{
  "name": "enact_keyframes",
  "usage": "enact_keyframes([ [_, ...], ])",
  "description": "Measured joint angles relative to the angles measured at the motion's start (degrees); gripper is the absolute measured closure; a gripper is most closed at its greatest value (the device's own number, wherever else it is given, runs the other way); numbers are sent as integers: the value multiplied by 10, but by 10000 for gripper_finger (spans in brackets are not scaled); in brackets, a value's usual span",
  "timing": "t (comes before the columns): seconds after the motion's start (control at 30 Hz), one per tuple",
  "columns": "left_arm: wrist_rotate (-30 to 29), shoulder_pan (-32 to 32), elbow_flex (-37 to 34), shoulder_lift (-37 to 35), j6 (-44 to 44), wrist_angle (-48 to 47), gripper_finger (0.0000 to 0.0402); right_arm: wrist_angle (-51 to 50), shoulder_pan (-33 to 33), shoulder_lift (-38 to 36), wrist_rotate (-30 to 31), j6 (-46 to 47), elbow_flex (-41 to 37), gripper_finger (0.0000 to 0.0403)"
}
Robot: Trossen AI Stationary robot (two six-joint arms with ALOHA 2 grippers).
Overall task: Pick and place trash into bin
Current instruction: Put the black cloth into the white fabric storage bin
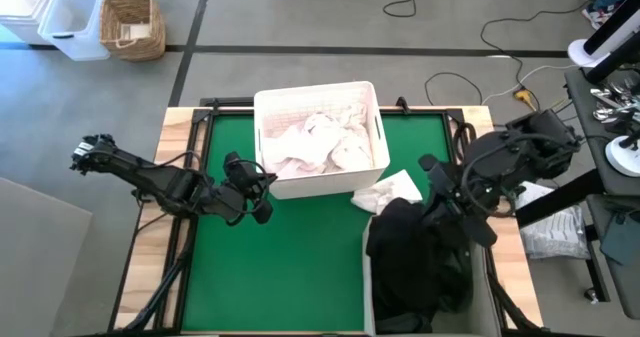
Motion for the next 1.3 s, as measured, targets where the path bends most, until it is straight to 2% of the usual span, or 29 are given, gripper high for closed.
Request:
enact_keyframes([
  [0.4, 0, 0, 0, 0, -1, 0, 400, -17, 27, -1, -7, 18, -54, 390],
  [0.57, 0, 0, 0, 0, -1, 0, 400, -17, 41, -4, -34, 40, -91, 390],
  [0.93, 0, 0, 0, 0, -1, -1, 400, -18, 100, -8, -77, 107, -169, 390],
  [1.3, 0, 0, -1, 0, -1, -1, 400, -11, 174, -16, -75, 196, -268, 390],
])
